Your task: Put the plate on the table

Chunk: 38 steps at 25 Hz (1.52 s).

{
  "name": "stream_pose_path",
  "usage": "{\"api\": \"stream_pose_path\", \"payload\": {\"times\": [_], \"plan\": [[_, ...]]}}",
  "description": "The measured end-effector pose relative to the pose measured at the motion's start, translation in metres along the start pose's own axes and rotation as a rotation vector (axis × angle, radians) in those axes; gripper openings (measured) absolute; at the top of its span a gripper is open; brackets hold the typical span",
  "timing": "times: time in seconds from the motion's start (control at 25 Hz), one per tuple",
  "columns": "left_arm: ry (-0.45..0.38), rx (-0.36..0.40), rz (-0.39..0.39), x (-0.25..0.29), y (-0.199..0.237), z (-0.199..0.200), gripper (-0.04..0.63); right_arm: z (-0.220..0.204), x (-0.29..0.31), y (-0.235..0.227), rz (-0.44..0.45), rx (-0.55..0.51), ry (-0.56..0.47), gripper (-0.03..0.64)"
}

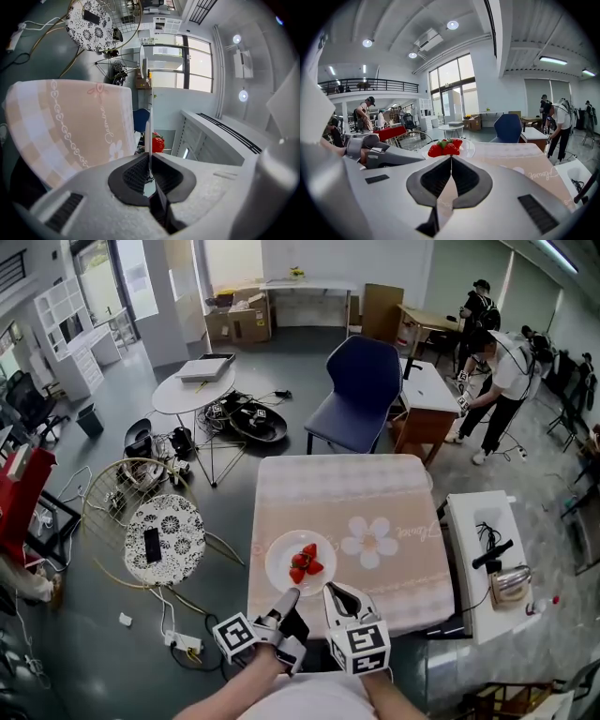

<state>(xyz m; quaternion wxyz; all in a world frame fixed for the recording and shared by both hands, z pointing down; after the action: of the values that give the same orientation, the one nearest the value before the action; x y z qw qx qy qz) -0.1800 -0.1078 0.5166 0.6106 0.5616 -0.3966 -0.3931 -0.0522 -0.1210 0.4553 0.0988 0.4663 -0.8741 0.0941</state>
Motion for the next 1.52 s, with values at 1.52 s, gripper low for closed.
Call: {"api": "stream_pose_path", "payload": {"times": [1.52], "plan": [[0.11,0.087,0.127,0.143,0.077,-0.036,0.019,-0.035,0.055,-0.151,0.044,0.115,0.111,0.005]]}}
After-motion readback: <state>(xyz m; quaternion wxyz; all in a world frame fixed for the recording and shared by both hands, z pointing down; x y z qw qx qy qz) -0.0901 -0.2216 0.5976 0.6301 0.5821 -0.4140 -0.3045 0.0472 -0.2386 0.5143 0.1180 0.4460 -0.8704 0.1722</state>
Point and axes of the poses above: the fingertips, and each gripper's own axes: x forward along the fingers, y to its left, z out of its top, the point moved 5 cm from there along -x, backward along the fingers, and after that the axes turned 7 degrees about -y, right-handed, at the moved point
